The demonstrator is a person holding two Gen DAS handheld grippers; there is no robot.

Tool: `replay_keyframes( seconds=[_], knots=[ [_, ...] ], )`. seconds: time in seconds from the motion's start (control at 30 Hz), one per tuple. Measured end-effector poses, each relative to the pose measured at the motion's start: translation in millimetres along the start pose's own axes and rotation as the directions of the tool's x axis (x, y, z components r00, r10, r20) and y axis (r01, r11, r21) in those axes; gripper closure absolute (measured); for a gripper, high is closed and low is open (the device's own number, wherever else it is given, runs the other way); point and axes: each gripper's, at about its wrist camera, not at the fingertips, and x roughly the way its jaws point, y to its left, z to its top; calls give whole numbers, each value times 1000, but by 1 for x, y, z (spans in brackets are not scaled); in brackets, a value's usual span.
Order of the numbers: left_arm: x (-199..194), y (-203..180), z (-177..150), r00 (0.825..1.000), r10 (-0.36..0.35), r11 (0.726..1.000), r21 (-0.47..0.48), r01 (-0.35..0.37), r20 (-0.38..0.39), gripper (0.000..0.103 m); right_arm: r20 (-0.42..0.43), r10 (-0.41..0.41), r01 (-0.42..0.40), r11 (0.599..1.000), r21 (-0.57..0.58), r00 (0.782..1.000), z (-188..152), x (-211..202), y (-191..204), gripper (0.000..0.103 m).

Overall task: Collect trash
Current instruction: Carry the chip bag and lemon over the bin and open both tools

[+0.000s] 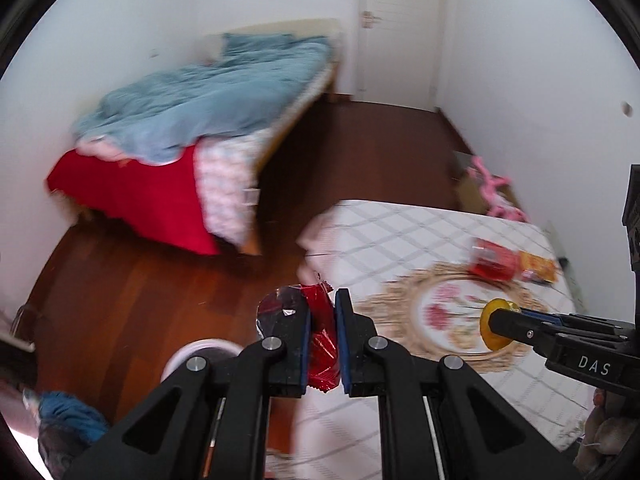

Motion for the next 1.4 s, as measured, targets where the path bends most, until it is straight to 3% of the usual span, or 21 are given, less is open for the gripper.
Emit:
replay_keyframes(
  seconds=[0.17, 0.3, 0.4, 0.47, 0.53, 0.67, 0.87, 0.9, 0.97, 1.03, 1.07, 1.13, 1.17, 1.2, 1.27, 1.4],
  knots=[
    [22, 86, -29, 995, 62, 990, -119, -70, -75, 95, -96, 73, -81, 993, -90, 993, -3, 69, 87, 75],
    [60, 154, -64, 982, 16, 965, -254, -65, -189, 95, -197, 77, -104, 986, -132, 977, -20, 136, 136, 75],
    [100, 199, -92, 957, -51, 928, -368, -60, -285, 94, -278, 67, -109, 984, -138, 958, -35, 192, 162, 75],
    [127, 227, -111, 933, -115, 891, -450, -55, -342, 94, -332, 49, -102, 985, -143, 942, -45, 230, 173, 76],
    [153, 244, -122, 903, -164, 871, -487, -56, -397, 94, -385, 29, -89, 986, -138, 922, -55, 265, 179, 75],
    [185, 263, -132, 869, -184, 862, -500, -81, -459, 92, -475, -23, -55, 987, -150, 880, -67, 325, 185, 75],
    [211, 283, -136, 847, -196, 852, -513, -102, -494, 91, -533, -71, -29, 984, -177, 843, -74, 384, 196, 75],
    [213, 287, -138, 847, -185, 851, -512, -115, -499, 88, -538, -76, -28, 983, -183, 839, -74, 391, 198, 75],
    [212, 292, -142, 846, -171, 849, -511, -134, -505, 73, -556, -80, -33, 981, -190, 827, -75, 405, 203, 70],
    [210, 297, -147, 849, -145, 843, -513, -162, -507, 28, -572, -92, -32, 979, -203, 815, -76, 417, 207, 59],
    [208, 299, -150, 852, -132, 840, -514, -176, -507, 22, -573, -100, -29, 977, -210, 814, -76, 417, 206, 45],
    [205, 301, -155, 849, -105, 838, -506, -205, -518, 18, -575, -108, -28, 975, -223, 811, -76, 421, 208, 29],
    [204, 301, -157, 845, -86, 840, -494, -224, -528, 15, -571, -122, -22, 971, -238, 812, -76, 421, 208, 25],
    [202, 301, -159, 840, -57, 844, -475, -248, -540, 5, -571, -130, -20, 968, -250, 811, -77, 421, 209, 22],
    [197, 299, -162, 837, -3, 850, -443, -286, -547, 1, -576, -152, -13, 962, -271, 803, -79, 421, 210, 0],
    [183, 295, -167, 837, 66, 849, -409, -333, -543, 1, -555, -227, 31, 940, -340, 800, -86, 413, 210, 0]
  ],
)
